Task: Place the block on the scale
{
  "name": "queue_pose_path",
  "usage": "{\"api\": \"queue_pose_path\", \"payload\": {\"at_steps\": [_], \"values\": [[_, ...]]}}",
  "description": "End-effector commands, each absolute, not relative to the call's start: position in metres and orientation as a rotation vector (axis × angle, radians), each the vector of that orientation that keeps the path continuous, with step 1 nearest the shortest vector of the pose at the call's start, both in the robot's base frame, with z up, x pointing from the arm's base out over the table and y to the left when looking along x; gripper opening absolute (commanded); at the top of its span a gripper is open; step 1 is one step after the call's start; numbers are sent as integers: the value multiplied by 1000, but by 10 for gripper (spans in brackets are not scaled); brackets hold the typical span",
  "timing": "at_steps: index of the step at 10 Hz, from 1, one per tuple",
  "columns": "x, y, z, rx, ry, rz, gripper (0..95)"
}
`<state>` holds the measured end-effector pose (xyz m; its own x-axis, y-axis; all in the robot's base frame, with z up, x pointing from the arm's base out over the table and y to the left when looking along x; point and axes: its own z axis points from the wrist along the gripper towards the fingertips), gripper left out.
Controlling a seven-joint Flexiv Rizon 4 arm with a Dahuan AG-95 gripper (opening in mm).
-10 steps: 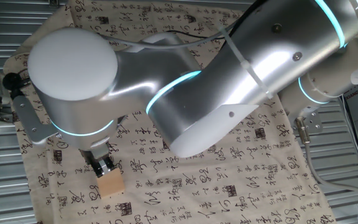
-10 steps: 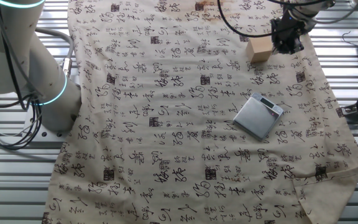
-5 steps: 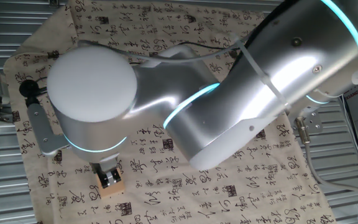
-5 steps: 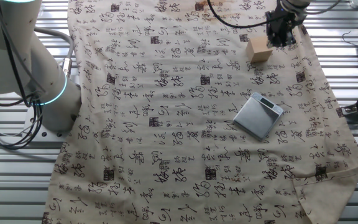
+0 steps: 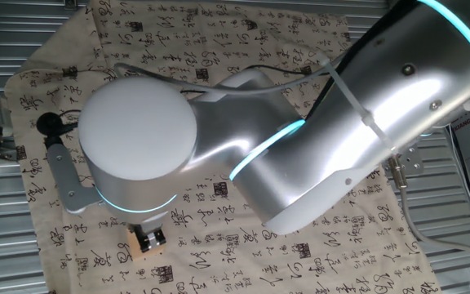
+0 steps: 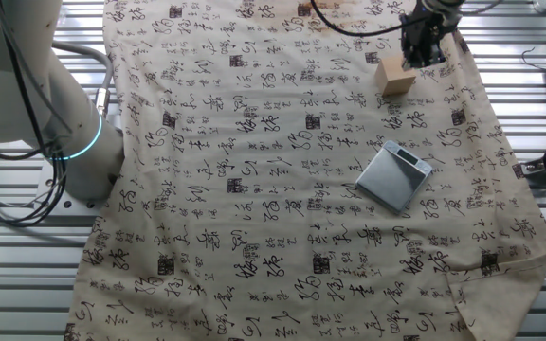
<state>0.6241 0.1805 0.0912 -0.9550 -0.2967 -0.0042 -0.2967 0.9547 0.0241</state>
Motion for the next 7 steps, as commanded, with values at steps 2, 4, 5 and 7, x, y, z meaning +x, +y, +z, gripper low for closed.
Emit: {"api": "queue_pose_path", "payload": {"at_steps": [2,4,5,7], "values": [[625,182,91,-506,3098,34,380],[625,182,91,-495,3100,39,570],[625,182,91,-499,3099,35,570],[624,183,91,-496,3098,39,760]]}}
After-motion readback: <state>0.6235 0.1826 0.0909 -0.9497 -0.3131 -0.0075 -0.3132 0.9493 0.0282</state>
